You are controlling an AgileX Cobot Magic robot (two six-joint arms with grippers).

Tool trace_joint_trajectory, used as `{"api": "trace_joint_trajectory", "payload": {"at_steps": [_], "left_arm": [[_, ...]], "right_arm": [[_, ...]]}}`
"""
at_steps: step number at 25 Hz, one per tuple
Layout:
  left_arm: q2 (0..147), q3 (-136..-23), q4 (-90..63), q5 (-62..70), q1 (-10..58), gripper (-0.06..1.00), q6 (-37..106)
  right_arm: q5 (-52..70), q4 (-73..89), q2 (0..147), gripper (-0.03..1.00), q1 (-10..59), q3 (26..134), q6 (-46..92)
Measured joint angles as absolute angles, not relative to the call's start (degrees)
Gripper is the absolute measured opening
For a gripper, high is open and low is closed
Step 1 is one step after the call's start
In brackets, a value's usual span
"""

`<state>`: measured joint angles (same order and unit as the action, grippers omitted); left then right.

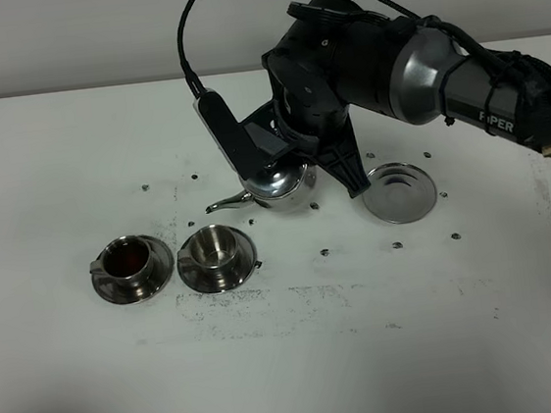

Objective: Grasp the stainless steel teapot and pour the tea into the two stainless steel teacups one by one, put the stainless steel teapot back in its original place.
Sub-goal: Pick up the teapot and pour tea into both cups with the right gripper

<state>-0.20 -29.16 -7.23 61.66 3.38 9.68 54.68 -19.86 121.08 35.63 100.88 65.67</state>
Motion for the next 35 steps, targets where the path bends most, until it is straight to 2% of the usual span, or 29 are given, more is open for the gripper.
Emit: {"api": "trace_joint_trajectory", "payload": {"at_steps": [35], "left_arm": [[-0.2,-29.16,-7.23,61.66,3.38,0.48,9.68]], "right_arm": [[52.09,-38.71,124.78,0.17,42.12,100.88,64.44]]}}
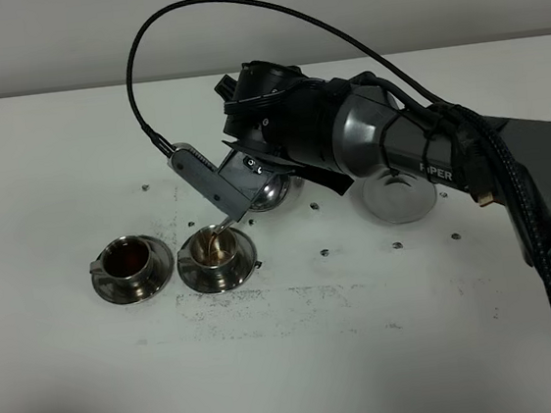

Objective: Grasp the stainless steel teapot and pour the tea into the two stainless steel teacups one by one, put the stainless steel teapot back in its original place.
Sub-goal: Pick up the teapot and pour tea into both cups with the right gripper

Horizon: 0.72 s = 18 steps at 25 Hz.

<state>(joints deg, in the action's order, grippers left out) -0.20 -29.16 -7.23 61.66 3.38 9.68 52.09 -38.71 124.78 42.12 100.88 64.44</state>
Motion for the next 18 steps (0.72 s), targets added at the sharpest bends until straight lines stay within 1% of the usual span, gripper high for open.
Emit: {"api": "trace_joint_trajectory", "payload": {"at_steps": [18], "left_arm": [[-0.2,-29.16,-7.23,61.66,3.38,0.48,9.73]], "right_arm": [[51.49,-43.17,124.78,0.17,43.06,100.88,64.44]]}}
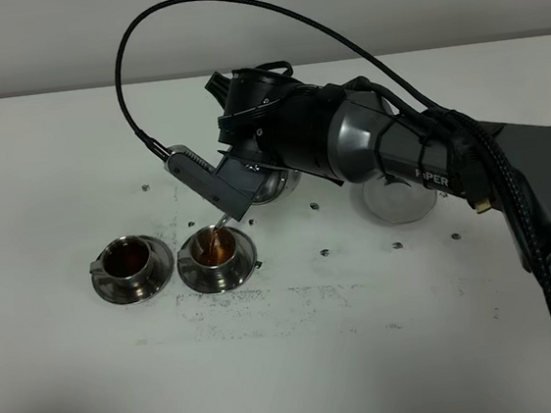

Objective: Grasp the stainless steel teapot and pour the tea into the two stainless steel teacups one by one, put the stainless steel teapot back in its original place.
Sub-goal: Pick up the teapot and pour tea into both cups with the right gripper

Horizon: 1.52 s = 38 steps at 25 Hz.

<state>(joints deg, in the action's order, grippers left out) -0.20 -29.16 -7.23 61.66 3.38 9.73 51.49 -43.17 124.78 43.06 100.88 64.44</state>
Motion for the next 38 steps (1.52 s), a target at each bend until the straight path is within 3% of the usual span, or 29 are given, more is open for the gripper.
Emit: {"api": "trace_joint_trajectory", "payload": {"at_steps": [38], "left_arm": [[-0.2,-29.16,-7.23,61.66,3.38,0.48,9.73]], "right_arm": [[51.06,-46.66,124.78,0.17,43.68,100.03,64.33]]}}
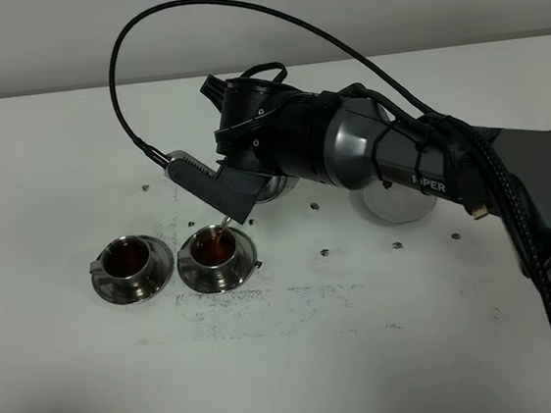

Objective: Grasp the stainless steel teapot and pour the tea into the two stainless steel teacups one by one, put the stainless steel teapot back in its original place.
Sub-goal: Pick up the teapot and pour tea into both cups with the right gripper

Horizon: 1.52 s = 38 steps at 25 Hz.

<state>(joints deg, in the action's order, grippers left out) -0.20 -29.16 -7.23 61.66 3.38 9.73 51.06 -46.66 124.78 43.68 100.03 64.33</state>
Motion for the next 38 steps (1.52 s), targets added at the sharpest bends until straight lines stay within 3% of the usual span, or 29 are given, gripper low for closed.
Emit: {"api": "trace_joint_trajectory", "payload": {"at_steps": [38], "left_arm": [[-0.2,-29.16,-7.23,61.66,3.38,0.48,9.67]], "right_arm": [[50.95,-51.76,125.38,0.17,45.95,99.66,62.45]]}}
